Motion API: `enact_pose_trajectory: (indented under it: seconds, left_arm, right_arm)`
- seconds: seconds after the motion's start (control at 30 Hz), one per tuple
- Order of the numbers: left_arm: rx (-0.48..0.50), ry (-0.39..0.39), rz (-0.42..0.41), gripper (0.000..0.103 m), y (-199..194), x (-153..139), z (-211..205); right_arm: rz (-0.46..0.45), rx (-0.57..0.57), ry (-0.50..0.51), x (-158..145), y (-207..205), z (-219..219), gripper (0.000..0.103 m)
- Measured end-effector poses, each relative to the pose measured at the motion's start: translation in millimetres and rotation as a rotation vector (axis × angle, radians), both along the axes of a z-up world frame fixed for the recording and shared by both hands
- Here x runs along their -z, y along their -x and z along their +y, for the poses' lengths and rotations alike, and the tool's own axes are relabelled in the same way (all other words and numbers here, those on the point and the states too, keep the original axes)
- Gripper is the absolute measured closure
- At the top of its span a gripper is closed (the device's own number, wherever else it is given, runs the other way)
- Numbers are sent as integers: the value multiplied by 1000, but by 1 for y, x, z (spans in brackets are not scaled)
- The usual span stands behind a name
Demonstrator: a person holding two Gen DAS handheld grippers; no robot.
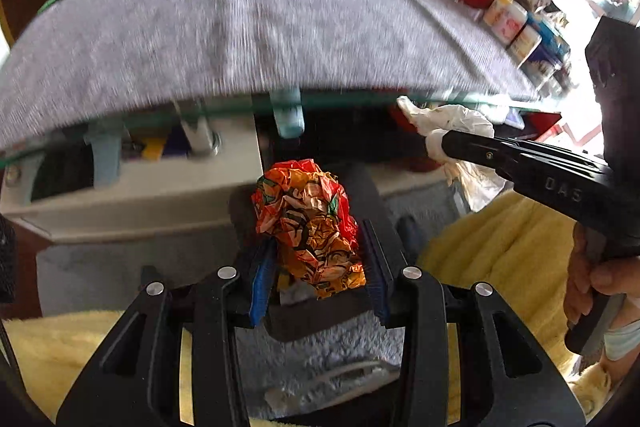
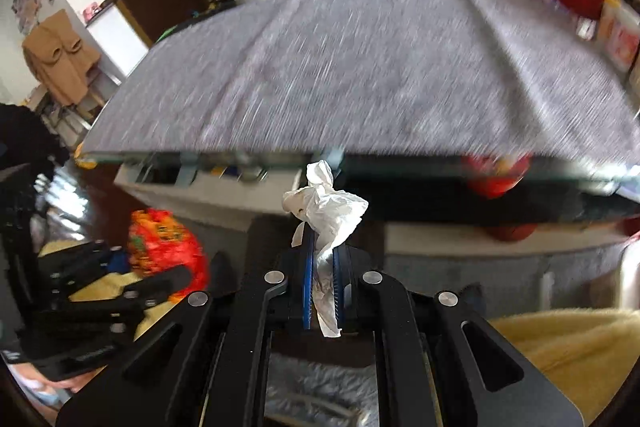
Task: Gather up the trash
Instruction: 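Carry wrapper and tissue into the black bin and open both tools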
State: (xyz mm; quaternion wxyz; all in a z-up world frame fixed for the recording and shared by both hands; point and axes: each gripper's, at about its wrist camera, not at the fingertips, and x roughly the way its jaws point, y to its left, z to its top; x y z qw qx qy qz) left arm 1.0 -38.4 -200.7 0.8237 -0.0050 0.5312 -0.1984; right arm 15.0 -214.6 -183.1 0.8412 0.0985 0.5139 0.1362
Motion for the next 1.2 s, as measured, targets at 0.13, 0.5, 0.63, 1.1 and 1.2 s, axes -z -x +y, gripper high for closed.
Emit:
enact_pose_trajectory:
  seconds: [0.13, 0.5, 0.63, 1.1, 1.2]
  left_arm:
    - [14, -12, 68, 65, 4, 28, -6]
    - [35, -61, 156, 65, 2, 70, -20]
    - [33, -47, 160, 60, -1, 67, -19]
    - [-15, -115, 6, 13, -2, 15, 4]
    - [-43, -113, -64, 8, -2, -15, 16]
  right_arm:
    - [56, -15, 15, 23, 0, 9, 93]
    - [132, -8, 56, 55, -11, 16, 91]
    - [131, 0, 54, 50, -18, 13, 90]
    - [7, 90, 24, 0, -14, -14, 9]
    - [-66, 124, 11, -32, -9, -25, 4]
